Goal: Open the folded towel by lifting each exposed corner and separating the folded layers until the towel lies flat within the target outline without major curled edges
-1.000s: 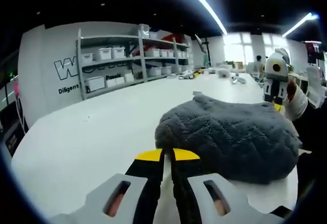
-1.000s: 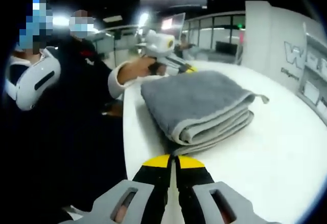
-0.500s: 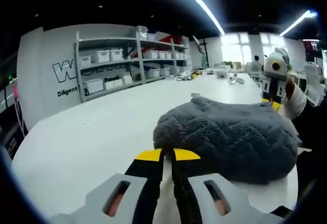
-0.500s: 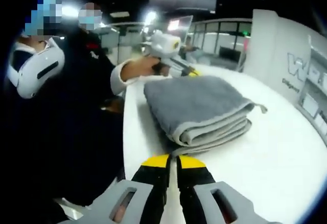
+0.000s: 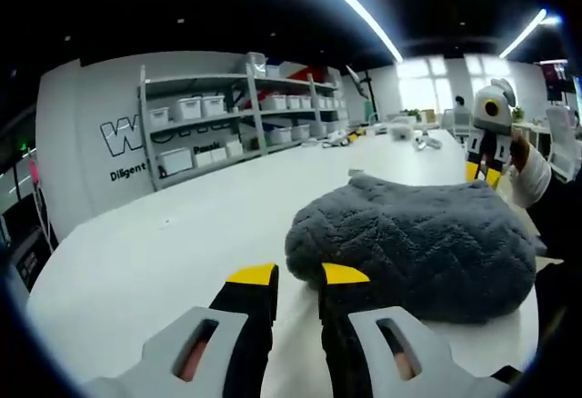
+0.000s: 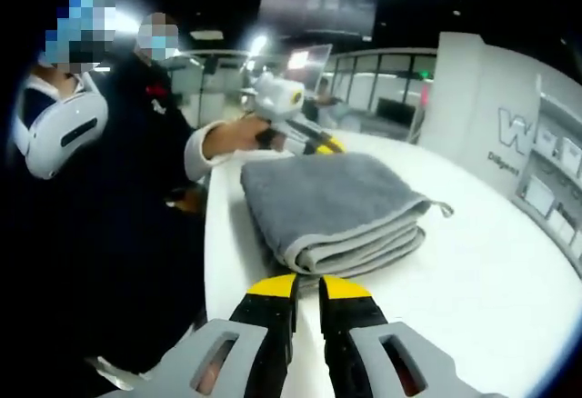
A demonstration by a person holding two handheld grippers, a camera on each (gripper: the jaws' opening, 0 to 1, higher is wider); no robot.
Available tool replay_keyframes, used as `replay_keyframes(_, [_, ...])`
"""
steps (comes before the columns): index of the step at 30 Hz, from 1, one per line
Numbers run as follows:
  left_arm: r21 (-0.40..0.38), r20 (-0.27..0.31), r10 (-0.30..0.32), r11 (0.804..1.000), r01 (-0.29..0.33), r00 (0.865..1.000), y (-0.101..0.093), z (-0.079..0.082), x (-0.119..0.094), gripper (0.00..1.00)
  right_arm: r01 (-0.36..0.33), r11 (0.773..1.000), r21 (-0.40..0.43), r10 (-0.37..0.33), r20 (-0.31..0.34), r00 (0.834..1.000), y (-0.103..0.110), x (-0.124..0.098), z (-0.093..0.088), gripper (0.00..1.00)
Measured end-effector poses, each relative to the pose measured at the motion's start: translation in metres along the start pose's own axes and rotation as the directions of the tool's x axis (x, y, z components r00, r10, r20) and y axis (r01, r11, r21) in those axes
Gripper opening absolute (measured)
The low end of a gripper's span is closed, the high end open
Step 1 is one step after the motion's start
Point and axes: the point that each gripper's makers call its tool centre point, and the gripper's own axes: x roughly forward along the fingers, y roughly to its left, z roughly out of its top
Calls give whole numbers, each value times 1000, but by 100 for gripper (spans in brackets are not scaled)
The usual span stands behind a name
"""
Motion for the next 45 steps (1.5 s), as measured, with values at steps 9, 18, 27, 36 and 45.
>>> replay_keyframes(9, [-19, 59, 20, 1000, -19, 998, 5, 11, -5, 17, 27, 1000, 3, -27, 44, 999, -4, 1, 10, 8])
replay_keyframes(18, [-19, 68, 19, 1000, -18, 997, 4, 12, -6, 17, 62, 998, 19, -64, 123, 990, -12, 3, 26, 9])
replay_keyframes(27, [-17, 93, 20, 1000, -19, 995, 4, 17, -6, 17, 109, 994, -6, -107, 161, 981, -19, 3, 36, 15])
replay_keyframes(36, [-17, 104, 16, 1000, -14, 994, 1, 20, -4, 17, 140, 988, -62, -124, 216, 968, -20, 7, 52, 15])
replay_keyframes(45, [-31, 168, -26, 999, 31, 985, -6, 39, -12, 18, 136, 985, -110, -109, 221, 969, -9, 13, 61, 4])
